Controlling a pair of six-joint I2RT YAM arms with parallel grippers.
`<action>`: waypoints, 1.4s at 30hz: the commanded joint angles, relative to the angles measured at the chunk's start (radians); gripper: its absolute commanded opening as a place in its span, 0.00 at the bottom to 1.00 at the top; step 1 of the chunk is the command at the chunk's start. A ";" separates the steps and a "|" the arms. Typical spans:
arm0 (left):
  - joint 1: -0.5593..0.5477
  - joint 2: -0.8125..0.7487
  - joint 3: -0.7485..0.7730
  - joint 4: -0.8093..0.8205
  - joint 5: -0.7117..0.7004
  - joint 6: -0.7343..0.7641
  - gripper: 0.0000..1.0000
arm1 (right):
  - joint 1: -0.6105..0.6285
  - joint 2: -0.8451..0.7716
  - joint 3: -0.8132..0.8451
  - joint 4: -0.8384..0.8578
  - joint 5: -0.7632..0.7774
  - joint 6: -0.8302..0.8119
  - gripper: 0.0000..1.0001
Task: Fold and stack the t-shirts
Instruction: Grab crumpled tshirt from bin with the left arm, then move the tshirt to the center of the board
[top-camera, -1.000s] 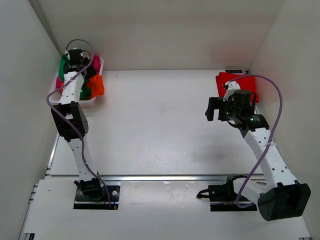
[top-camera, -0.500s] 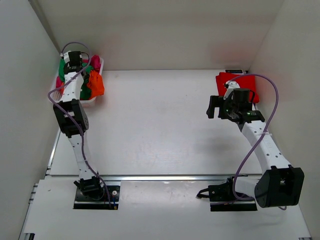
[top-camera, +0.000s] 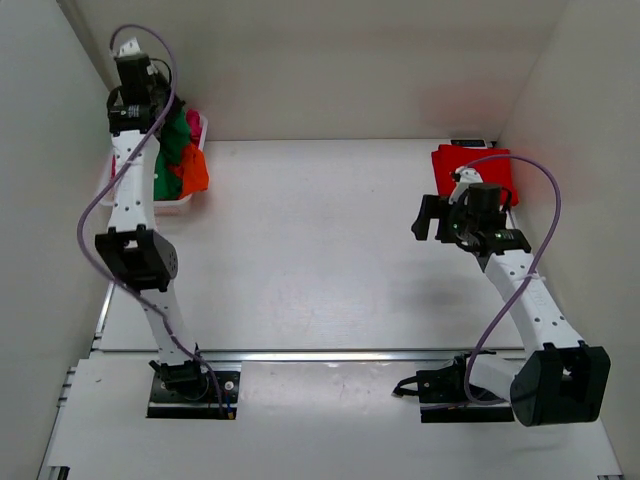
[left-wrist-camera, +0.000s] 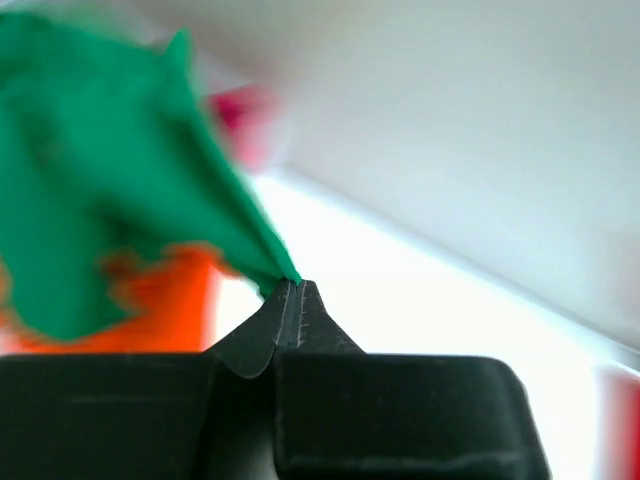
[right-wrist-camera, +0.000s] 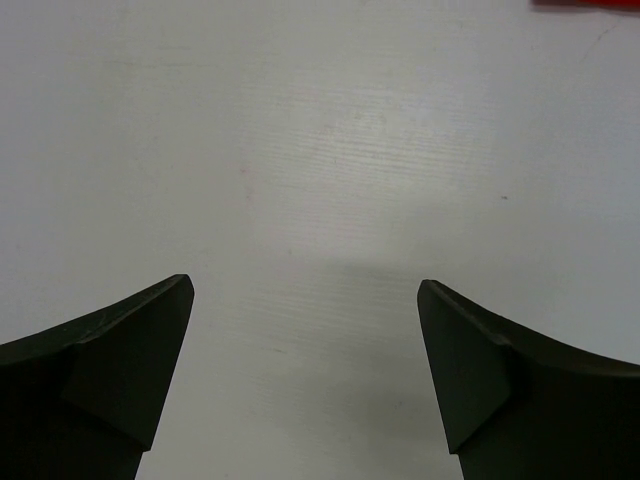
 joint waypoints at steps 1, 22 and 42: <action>-0.111 -0.307 0.021 0.063 0.401 -0.157 0.00 | 0.017 -0.065 -0.056 0.030 -0.017 0.009 0.87; -0.271 -0.585 -0.355 0.199 0.678 -0.332 0.00 | 0.600 -0.141 -0.151 0.479 -0.056 0.017 0.42; -0.291 -0.596 -0.564 0.276 0.629 -0.312 0.00 | 0.973 0.257 -0.162 0.610 0.319 -0.013 0.53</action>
